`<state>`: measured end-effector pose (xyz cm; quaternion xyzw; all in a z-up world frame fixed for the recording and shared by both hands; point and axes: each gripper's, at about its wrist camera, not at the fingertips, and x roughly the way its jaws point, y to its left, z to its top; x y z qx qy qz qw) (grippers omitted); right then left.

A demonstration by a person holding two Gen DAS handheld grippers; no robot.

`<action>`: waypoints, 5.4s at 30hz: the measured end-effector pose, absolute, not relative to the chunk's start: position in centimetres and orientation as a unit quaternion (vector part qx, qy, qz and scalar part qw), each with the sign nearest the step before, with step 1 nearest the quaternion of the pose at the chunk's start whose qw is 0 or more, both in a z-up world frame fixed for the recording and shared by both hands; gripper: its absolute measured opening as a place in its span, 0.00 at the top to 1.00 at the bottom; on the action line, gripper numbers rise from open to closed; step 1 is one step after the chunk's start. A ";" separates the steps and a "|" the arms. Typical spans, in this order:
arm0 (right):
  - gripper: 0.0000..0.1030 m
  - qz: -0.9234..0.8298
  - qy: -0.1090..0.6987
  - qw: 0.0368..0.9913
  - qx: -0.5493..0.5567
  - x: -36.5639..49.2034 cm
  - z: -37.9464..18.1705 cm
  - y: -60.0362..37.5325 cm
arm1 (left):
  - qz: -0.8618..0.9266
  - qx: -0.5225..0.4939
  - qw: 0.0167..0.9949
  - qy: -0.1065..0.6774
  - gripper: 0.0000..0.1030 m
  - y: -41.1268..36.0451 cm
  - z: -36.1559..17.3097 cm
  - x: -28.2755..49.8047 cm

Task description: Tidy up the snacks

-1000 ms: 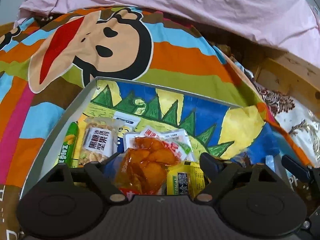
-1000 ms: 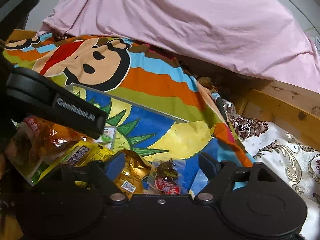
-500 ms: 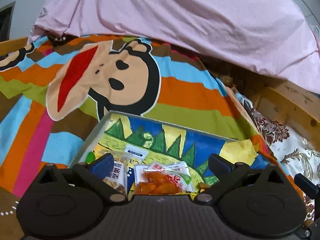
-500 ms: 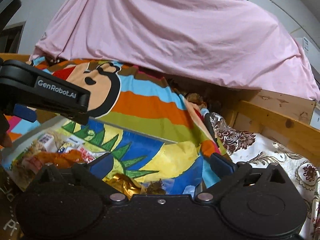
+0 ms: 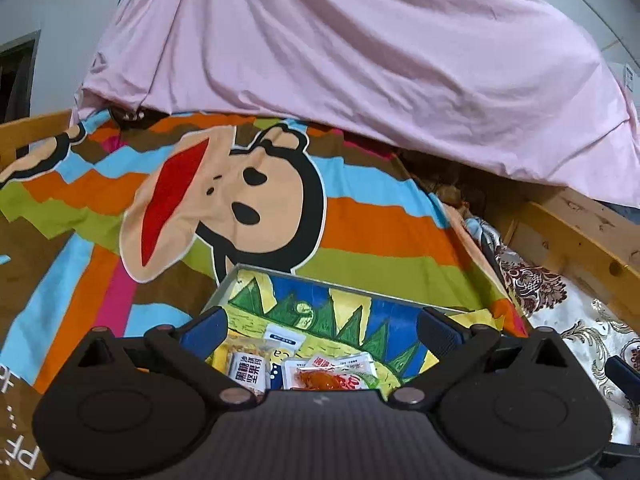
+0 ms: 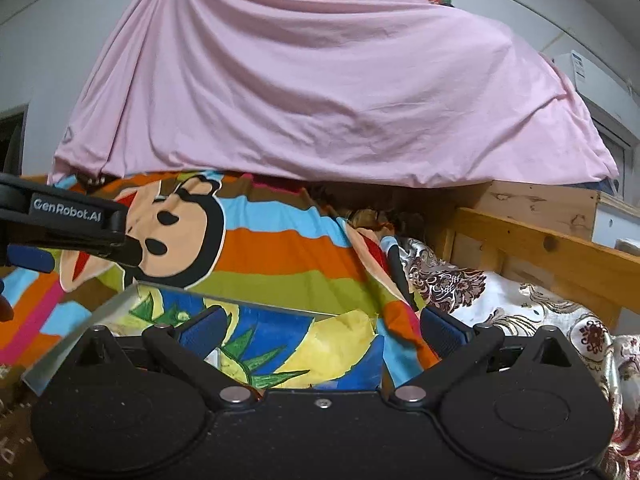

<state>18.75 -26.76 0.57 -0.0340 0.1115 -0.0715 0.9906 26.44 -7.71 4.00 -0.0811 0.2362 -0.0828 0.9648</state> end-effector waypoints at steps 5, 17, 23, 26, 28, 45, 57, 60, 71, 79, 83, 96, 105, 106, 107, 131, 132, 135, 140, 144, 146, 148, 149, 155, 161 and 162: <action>0.01 -0.072 0.102 0.992 0.003 17.3 1.6 -27.4 | -0.085 -0.074 0.967 0.229 0.00 -7.5 5.0 25.3; 0.01 -0.065 0.088 0.994 0.028 14.3 3.0 -26.7 | -0.069 -0.072 0.971 0.217 0.00 -5.8 5.8 21.5; 0.01 -0.061 0.085 0.993 0.048 12.4 3.3 -26.1 | -0.041 -0.092 0.973 0.206 0.00 -4.2 5.6 18.9; 0.01 -0.059 0.081 0.993 0.054 11.5 3.4 -25.7 | -0.035 -0.084 0.976 0.196 0.00 -3.7 5.6 17.4; 0.01 -0.060 0.078 0.994 0.053 10.9 3.5 -25.5 | -0.036 -0.080 0.977 0.192 0.00 -3.5 5.7 16.6; 0.01 -0.065 0.079 0.993 0.054 5.1 2.2 -24.9 | -0.009 -0.074 0.988 0.133 0.00 -1.8 5.5 10.1; 0.01 -0.074 0.069 0.994 0.036 0.8 1.9 -24.2 | -0.004 -0.094 0.988 0.122 0.00 -0.7 3.4 5.7; 0.01 -0.074 0.064 0.995 0.032 -0.2 1.9 -24.1 | 0.001 -0.091 0.988 0.127 0.00 -0.9 3.0 5.2; 0.01 -0.073 0.083 0.993 0.045 -2.3 1.2 -23.5 | 0.009 -0.070 0.987 0.144 0.00 0.7 1.6 3.0; 0.01 -0.073 0.090 0.993 0.039 -5.1 0.7 -21.4 | -0.001 -0.062 0.989 0.135 0.00 2.7 1.9 1.1; 0.01 -0.063 0.093 0.993 0.033 -6.3 0.6 -20.2 | -0.013 -0.048 0.992 0.114 0.00 2.9 2.7 0.2; 0.01 -0.076 0.115 0.988 0.063 -7.6 0.2 -19.3 | -0.056 0.010 0.989 0.139 0.00 3.1 2.3 -1.1; 0.01 -0.050 0.145 0.986 0.068 -6.4 -0.5 -18.7 | -0.039 0.014 0.990 0.134 0.00 4.0 1.1 -2.5; 0.01 -0.046 0.146 0.986 0.067 -6.3 -0.6 -18.6 | -0.038 0.013 0.990 0.137 0.00 4.0 0.9 -2.4; 0.01 -0.043 0.147 0.986 0.066 -6.2 -0.6 -18.5 | -0.038 0.013 0.990 0.138 0.00 4.0 0.8 -2.2; 0.01 -0.037 0.191 0.980 0.053 -2.9 -2.2 -18.2 | -0.071 -0.040 0.978 0.194 0.00 4.6 -1.6 1.7; 0.01 -0.037 0.191 0.980 0.050 -2.9 -2.3 -18.2 | -0.071 -0.043 0.977 0.196 0.00 4.6 -1.6 1.7; 0.01 -0.037 0.193 0.979 0.049 -2.8 -2.3 -18.1 | -0.073 -0.040 0.977 0.194 0.00 4.5 -1.5 1.5; 0.01 -0.038 0.193 0.979 0.050 -2.9 -2.3 -18.2 | -0.072 -0.034 0.978 0.195 0.00 4.4 -1.5 1.5; 0.01 -0.039 0.192 0.979 0.053 -3.0 -2.3 -18.3 | -0.070 -0.033 0.977 0.197 0.00 4.3 -1.6 1.4; 0.01 -0.038 0.192 0.979 0.054 -3.0 -2.3 -18.3 | -0.070 -0.031 0.977 0.197 0.00 4.3 -1.6 1.5; 0.01 -0.037 0.192 0.979 0.053 -3.0 -2.3 -18.3 | -0.070 -0.031 0.977 0.198 0.00 4.2 -1.7 1.5; 0.01 -0.038 0.191 0.979 0.052 -3.0 -2.3 -18.3 | -0.070 -0.030 0.977 0.199 0.00 4.2 -1.7 1.5; 0.01 -0.037 0.191 0.980 0.051 -3.0 -2.3 -18.2 | -0.070 -0.031 0.977 0.200 0.00 4.2 -1.8 1.4; 0.01 -0.036 0.191 0.980 0.050 -3.0 -2.3 -18.2 | -0.070 -0.031 0.977 0.200 0.00 4.2 -1.8 1.4; 0.01 -0.036 0.192 0.980 0.050 -3.0 -2.3 -18.2 | -0.070 -0.031 0.977 0.200 0.00 4.2 -1.8 1.4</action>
